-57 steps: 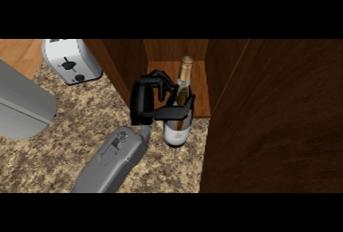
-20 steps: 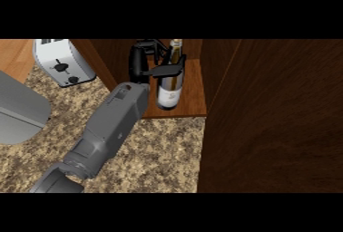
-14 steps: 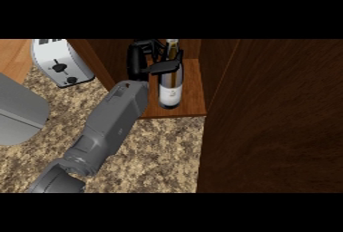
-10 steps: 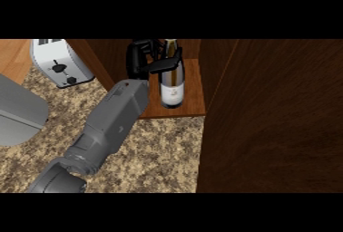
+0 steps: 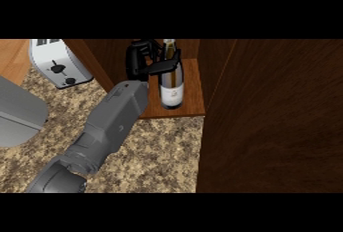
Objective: Pick up the wine, place it into the cabinet and close the cabinet
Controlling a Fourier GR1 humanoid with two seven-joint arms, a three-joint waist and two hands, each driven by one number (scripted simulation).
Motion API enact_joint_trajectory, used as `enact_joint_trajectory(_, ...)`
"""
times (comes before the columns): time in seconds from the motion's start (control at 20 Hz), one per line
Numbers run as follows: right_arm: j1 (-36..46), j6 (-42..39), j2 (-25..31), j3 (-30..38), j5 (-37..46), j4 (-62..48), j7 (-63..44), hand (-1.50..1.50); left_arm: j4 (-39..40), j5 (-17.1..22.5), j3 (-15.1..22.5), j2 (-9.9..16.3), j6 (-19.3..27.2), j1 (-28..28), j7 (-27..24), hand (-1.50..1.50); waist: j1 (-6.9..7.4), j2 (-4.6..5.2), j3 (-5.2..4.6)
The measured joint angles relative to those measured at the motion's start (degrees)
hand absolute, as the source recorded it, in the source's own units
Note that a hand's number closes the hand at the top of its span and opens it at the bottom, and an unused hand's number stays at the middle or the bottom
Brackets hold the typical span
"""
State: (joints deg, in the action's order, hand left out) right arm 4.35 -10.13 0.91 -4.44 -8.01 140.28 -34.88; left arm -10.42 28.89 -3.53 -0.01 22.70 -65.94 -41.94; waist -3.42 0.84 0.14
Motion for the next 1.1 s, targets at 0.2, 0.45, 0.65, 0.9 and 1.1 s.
enact_joint_trajectory(0.2, 1.3, 0.2, 0.2, 0.4, 0.0, -0.1, -0.7, -1.50, 1.8, -0.5, 0.1, 0.1, 0.9, -0.1, -0.9, -1.50, -0.33, 0.20, -0.07)
enact_joint_trajectory(0.45, 1.1, -0.3, 0.3, 0.8, -0.1, -0.3, -0.2, -1.50, 3.5, -1.7, 0.4, 0.2, 1.9, -0.2, -0.9, -1.50, -0.44, 0.30, -0.05)
enact_joint_trajectory(0.65, 1.8, 0.2, 0.3, 0.7, -0.1, -0.3, -0.8, -1.50, 4.2, -2.7, 0.7, 0.3, 2.7, -0.1, -1.3, -1.50, -0.59, 0.31, 0.00)
enact_joint_trajectory(0.9, 1.8, -0.2, 0.2, 1.0, -0.1, -0.6, -0.2, -1.50, 5.4, -4.2, 1.5, 0.3, 3.9, 0.4, -1.3, -1.50, -0.69, 0.39, 0.02)
enact_joint_trajectory(1.1, 1.6, -0.3, -0.1, 0.6, 0.0, -0.8, 0.4, -1.50, 5.7, -4.6, 1.5, 0.2, 5.5, 1.5, -2.6, -1.50, -0.94, 0.53, -0.03)
